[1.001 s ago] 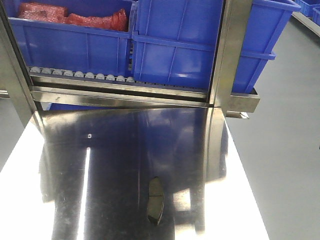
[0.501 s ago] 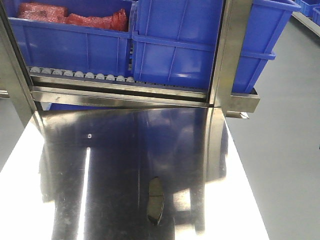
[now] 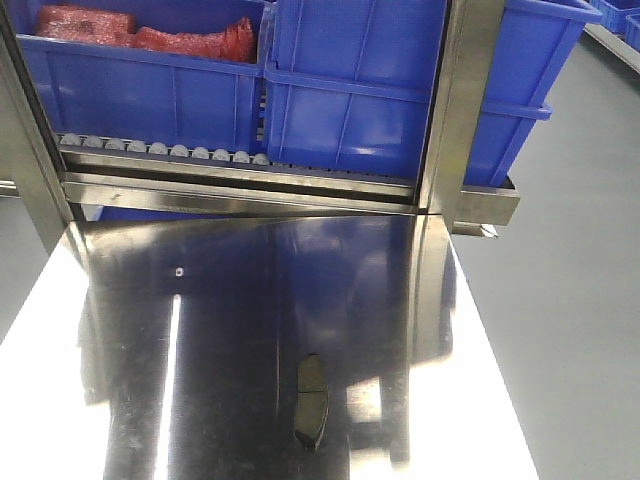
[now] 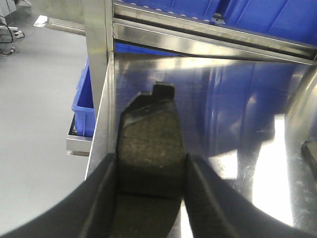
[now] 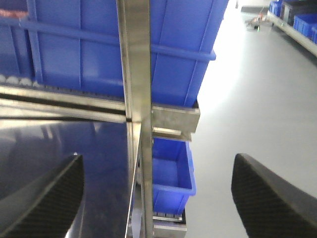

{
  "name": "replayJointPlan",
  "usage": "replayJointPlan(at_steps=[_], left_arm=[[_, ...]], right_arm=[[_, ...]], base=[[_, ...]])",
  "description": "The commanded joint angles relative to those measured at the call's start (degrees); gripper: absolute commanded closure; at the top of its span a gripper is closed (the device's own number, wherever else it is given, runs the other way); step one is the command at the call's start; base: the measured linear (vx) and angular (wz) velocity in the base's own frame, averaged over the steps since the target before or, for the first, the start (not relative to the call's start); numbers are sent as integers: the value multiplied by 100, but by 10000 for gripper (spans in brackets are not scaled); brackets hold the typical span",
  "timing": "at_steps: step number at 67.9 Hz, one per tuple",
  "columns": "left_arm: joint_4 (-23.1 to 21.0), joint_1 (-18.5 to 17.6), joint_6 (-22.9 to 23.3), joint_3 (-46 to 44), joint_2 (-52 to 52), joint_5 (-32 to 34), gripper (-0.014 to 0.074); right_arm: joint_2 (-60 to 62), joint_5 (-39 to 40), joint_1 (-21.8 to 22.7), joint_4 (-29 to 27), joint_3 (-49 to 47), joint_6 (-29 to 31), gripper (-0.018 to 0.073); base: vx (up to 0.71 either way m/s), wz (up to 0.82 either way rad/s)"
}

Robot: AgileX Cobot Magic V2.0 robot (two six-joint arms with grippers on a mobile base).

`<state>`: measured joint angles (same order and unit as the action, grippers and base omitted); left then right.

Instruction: Move and align brake pads A on conveyor

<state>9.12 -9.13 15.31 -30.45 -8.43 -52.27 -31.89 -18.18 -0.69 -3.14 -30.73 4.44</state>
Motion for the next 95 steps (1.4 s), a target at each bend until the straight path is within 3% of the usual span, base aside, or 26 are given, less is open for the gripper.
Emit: replayJointPlan(at_steps=[1,68,95], left_arm=[[73,20,-10,-127,-70,534,603],[73,20,-10,-127,-70,498,603],[73,20,-4,-127,-70,497,603]], right_arm=[[-51,625,0,35,-155,21,-33],[-131,782,0,-41,-160,-5,-33],[-1933,-428,0,-42,-1240,-578,-33]], base=[[0,0],[0,0],[0,0]])
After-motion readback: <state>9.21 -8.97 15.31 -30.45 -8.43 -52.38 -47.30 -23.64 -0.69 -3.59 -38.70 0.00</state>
